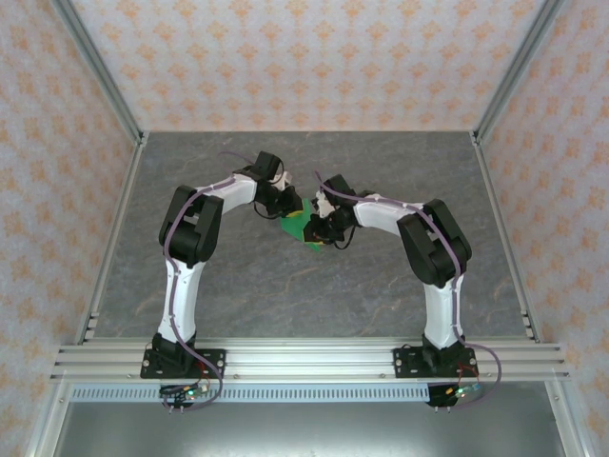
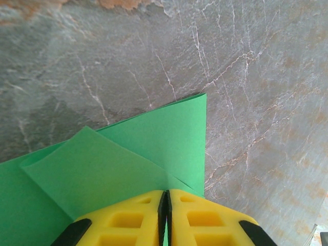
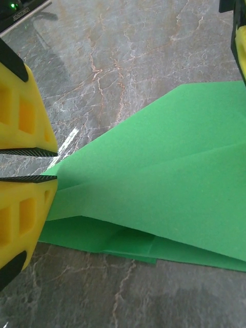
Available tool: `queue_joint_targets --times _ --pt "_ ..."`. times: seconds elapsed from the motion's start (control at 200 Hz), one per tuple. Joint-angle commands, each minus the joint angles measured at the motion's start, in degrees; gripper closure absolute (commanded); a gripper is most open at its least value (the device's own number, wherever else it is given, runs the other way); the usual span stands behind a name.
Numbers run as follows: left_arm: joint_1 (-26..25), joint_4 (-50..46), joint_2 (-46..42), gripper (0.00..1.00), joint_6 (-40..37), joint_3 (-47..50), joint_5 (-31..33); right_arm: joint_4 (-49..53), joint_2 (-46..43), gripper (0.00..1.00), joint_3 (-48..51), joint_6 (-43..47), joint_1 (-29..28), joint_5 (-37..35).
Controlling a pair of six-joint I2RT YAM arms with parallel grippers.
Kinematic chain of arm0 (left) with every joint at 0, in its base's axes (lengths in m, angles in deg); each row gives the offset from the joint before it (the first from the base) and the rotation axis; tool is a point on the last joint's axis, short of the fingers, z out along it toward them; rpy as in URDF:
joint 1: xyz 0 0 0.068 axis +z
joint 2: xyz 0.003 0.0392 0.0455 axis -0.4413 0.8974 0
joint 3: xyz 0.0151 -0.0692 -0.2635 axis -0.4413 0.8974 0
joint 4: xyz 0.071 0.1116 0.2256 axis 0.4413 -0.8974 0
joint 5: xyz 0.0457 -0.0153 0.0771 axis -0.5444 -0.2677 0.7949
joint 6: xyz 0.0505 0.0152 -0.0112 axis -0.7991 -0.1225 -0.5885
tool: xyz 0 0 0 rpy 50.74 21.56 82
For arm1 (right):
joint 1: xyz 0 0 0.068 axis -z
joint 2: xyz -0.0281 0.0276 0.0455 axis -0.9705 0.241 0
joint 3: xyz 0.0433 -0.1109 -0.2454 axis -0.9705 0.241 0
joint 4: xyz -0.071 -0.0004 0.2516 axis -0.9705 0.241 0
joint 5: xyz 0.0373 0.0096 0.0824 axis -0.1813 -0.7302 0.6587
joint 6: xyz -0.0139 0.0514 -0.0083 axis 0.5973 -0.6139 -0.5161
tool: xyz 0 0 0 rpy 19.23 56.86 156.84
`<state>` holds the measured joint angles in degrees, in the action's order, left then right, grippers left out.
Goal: Fold a paper plane with a square sheet of paper (fold left side to right side)
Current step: Fourth fold the wing at the center of the table.
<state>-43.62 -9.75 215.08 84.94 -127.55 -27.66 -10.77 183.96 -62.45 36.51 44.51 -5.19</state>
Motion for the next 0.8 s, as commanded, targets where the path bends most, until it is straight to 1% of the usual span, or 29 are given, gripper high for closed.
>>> queue_joint_targets --times 0.0,0.18,0.796 --pt "-0.06 -6.70 1.57 0.86 -1.53 2.50 4.98 2.79 1.14 0.78 1.24 1.03 -0.46 -2.28" --pt "-0.06 -6.70 1.58 0.86 -1.52 2.39 4.95 4.47 0.95 0.78 0.91 1.90 -0.46 -4.37" --pt "-0.06 -6.79 2.02 0.86 -1.53 2.30 5.37 7.09 0.01 0.78 1.94 1.87 -0.55 -6.60"
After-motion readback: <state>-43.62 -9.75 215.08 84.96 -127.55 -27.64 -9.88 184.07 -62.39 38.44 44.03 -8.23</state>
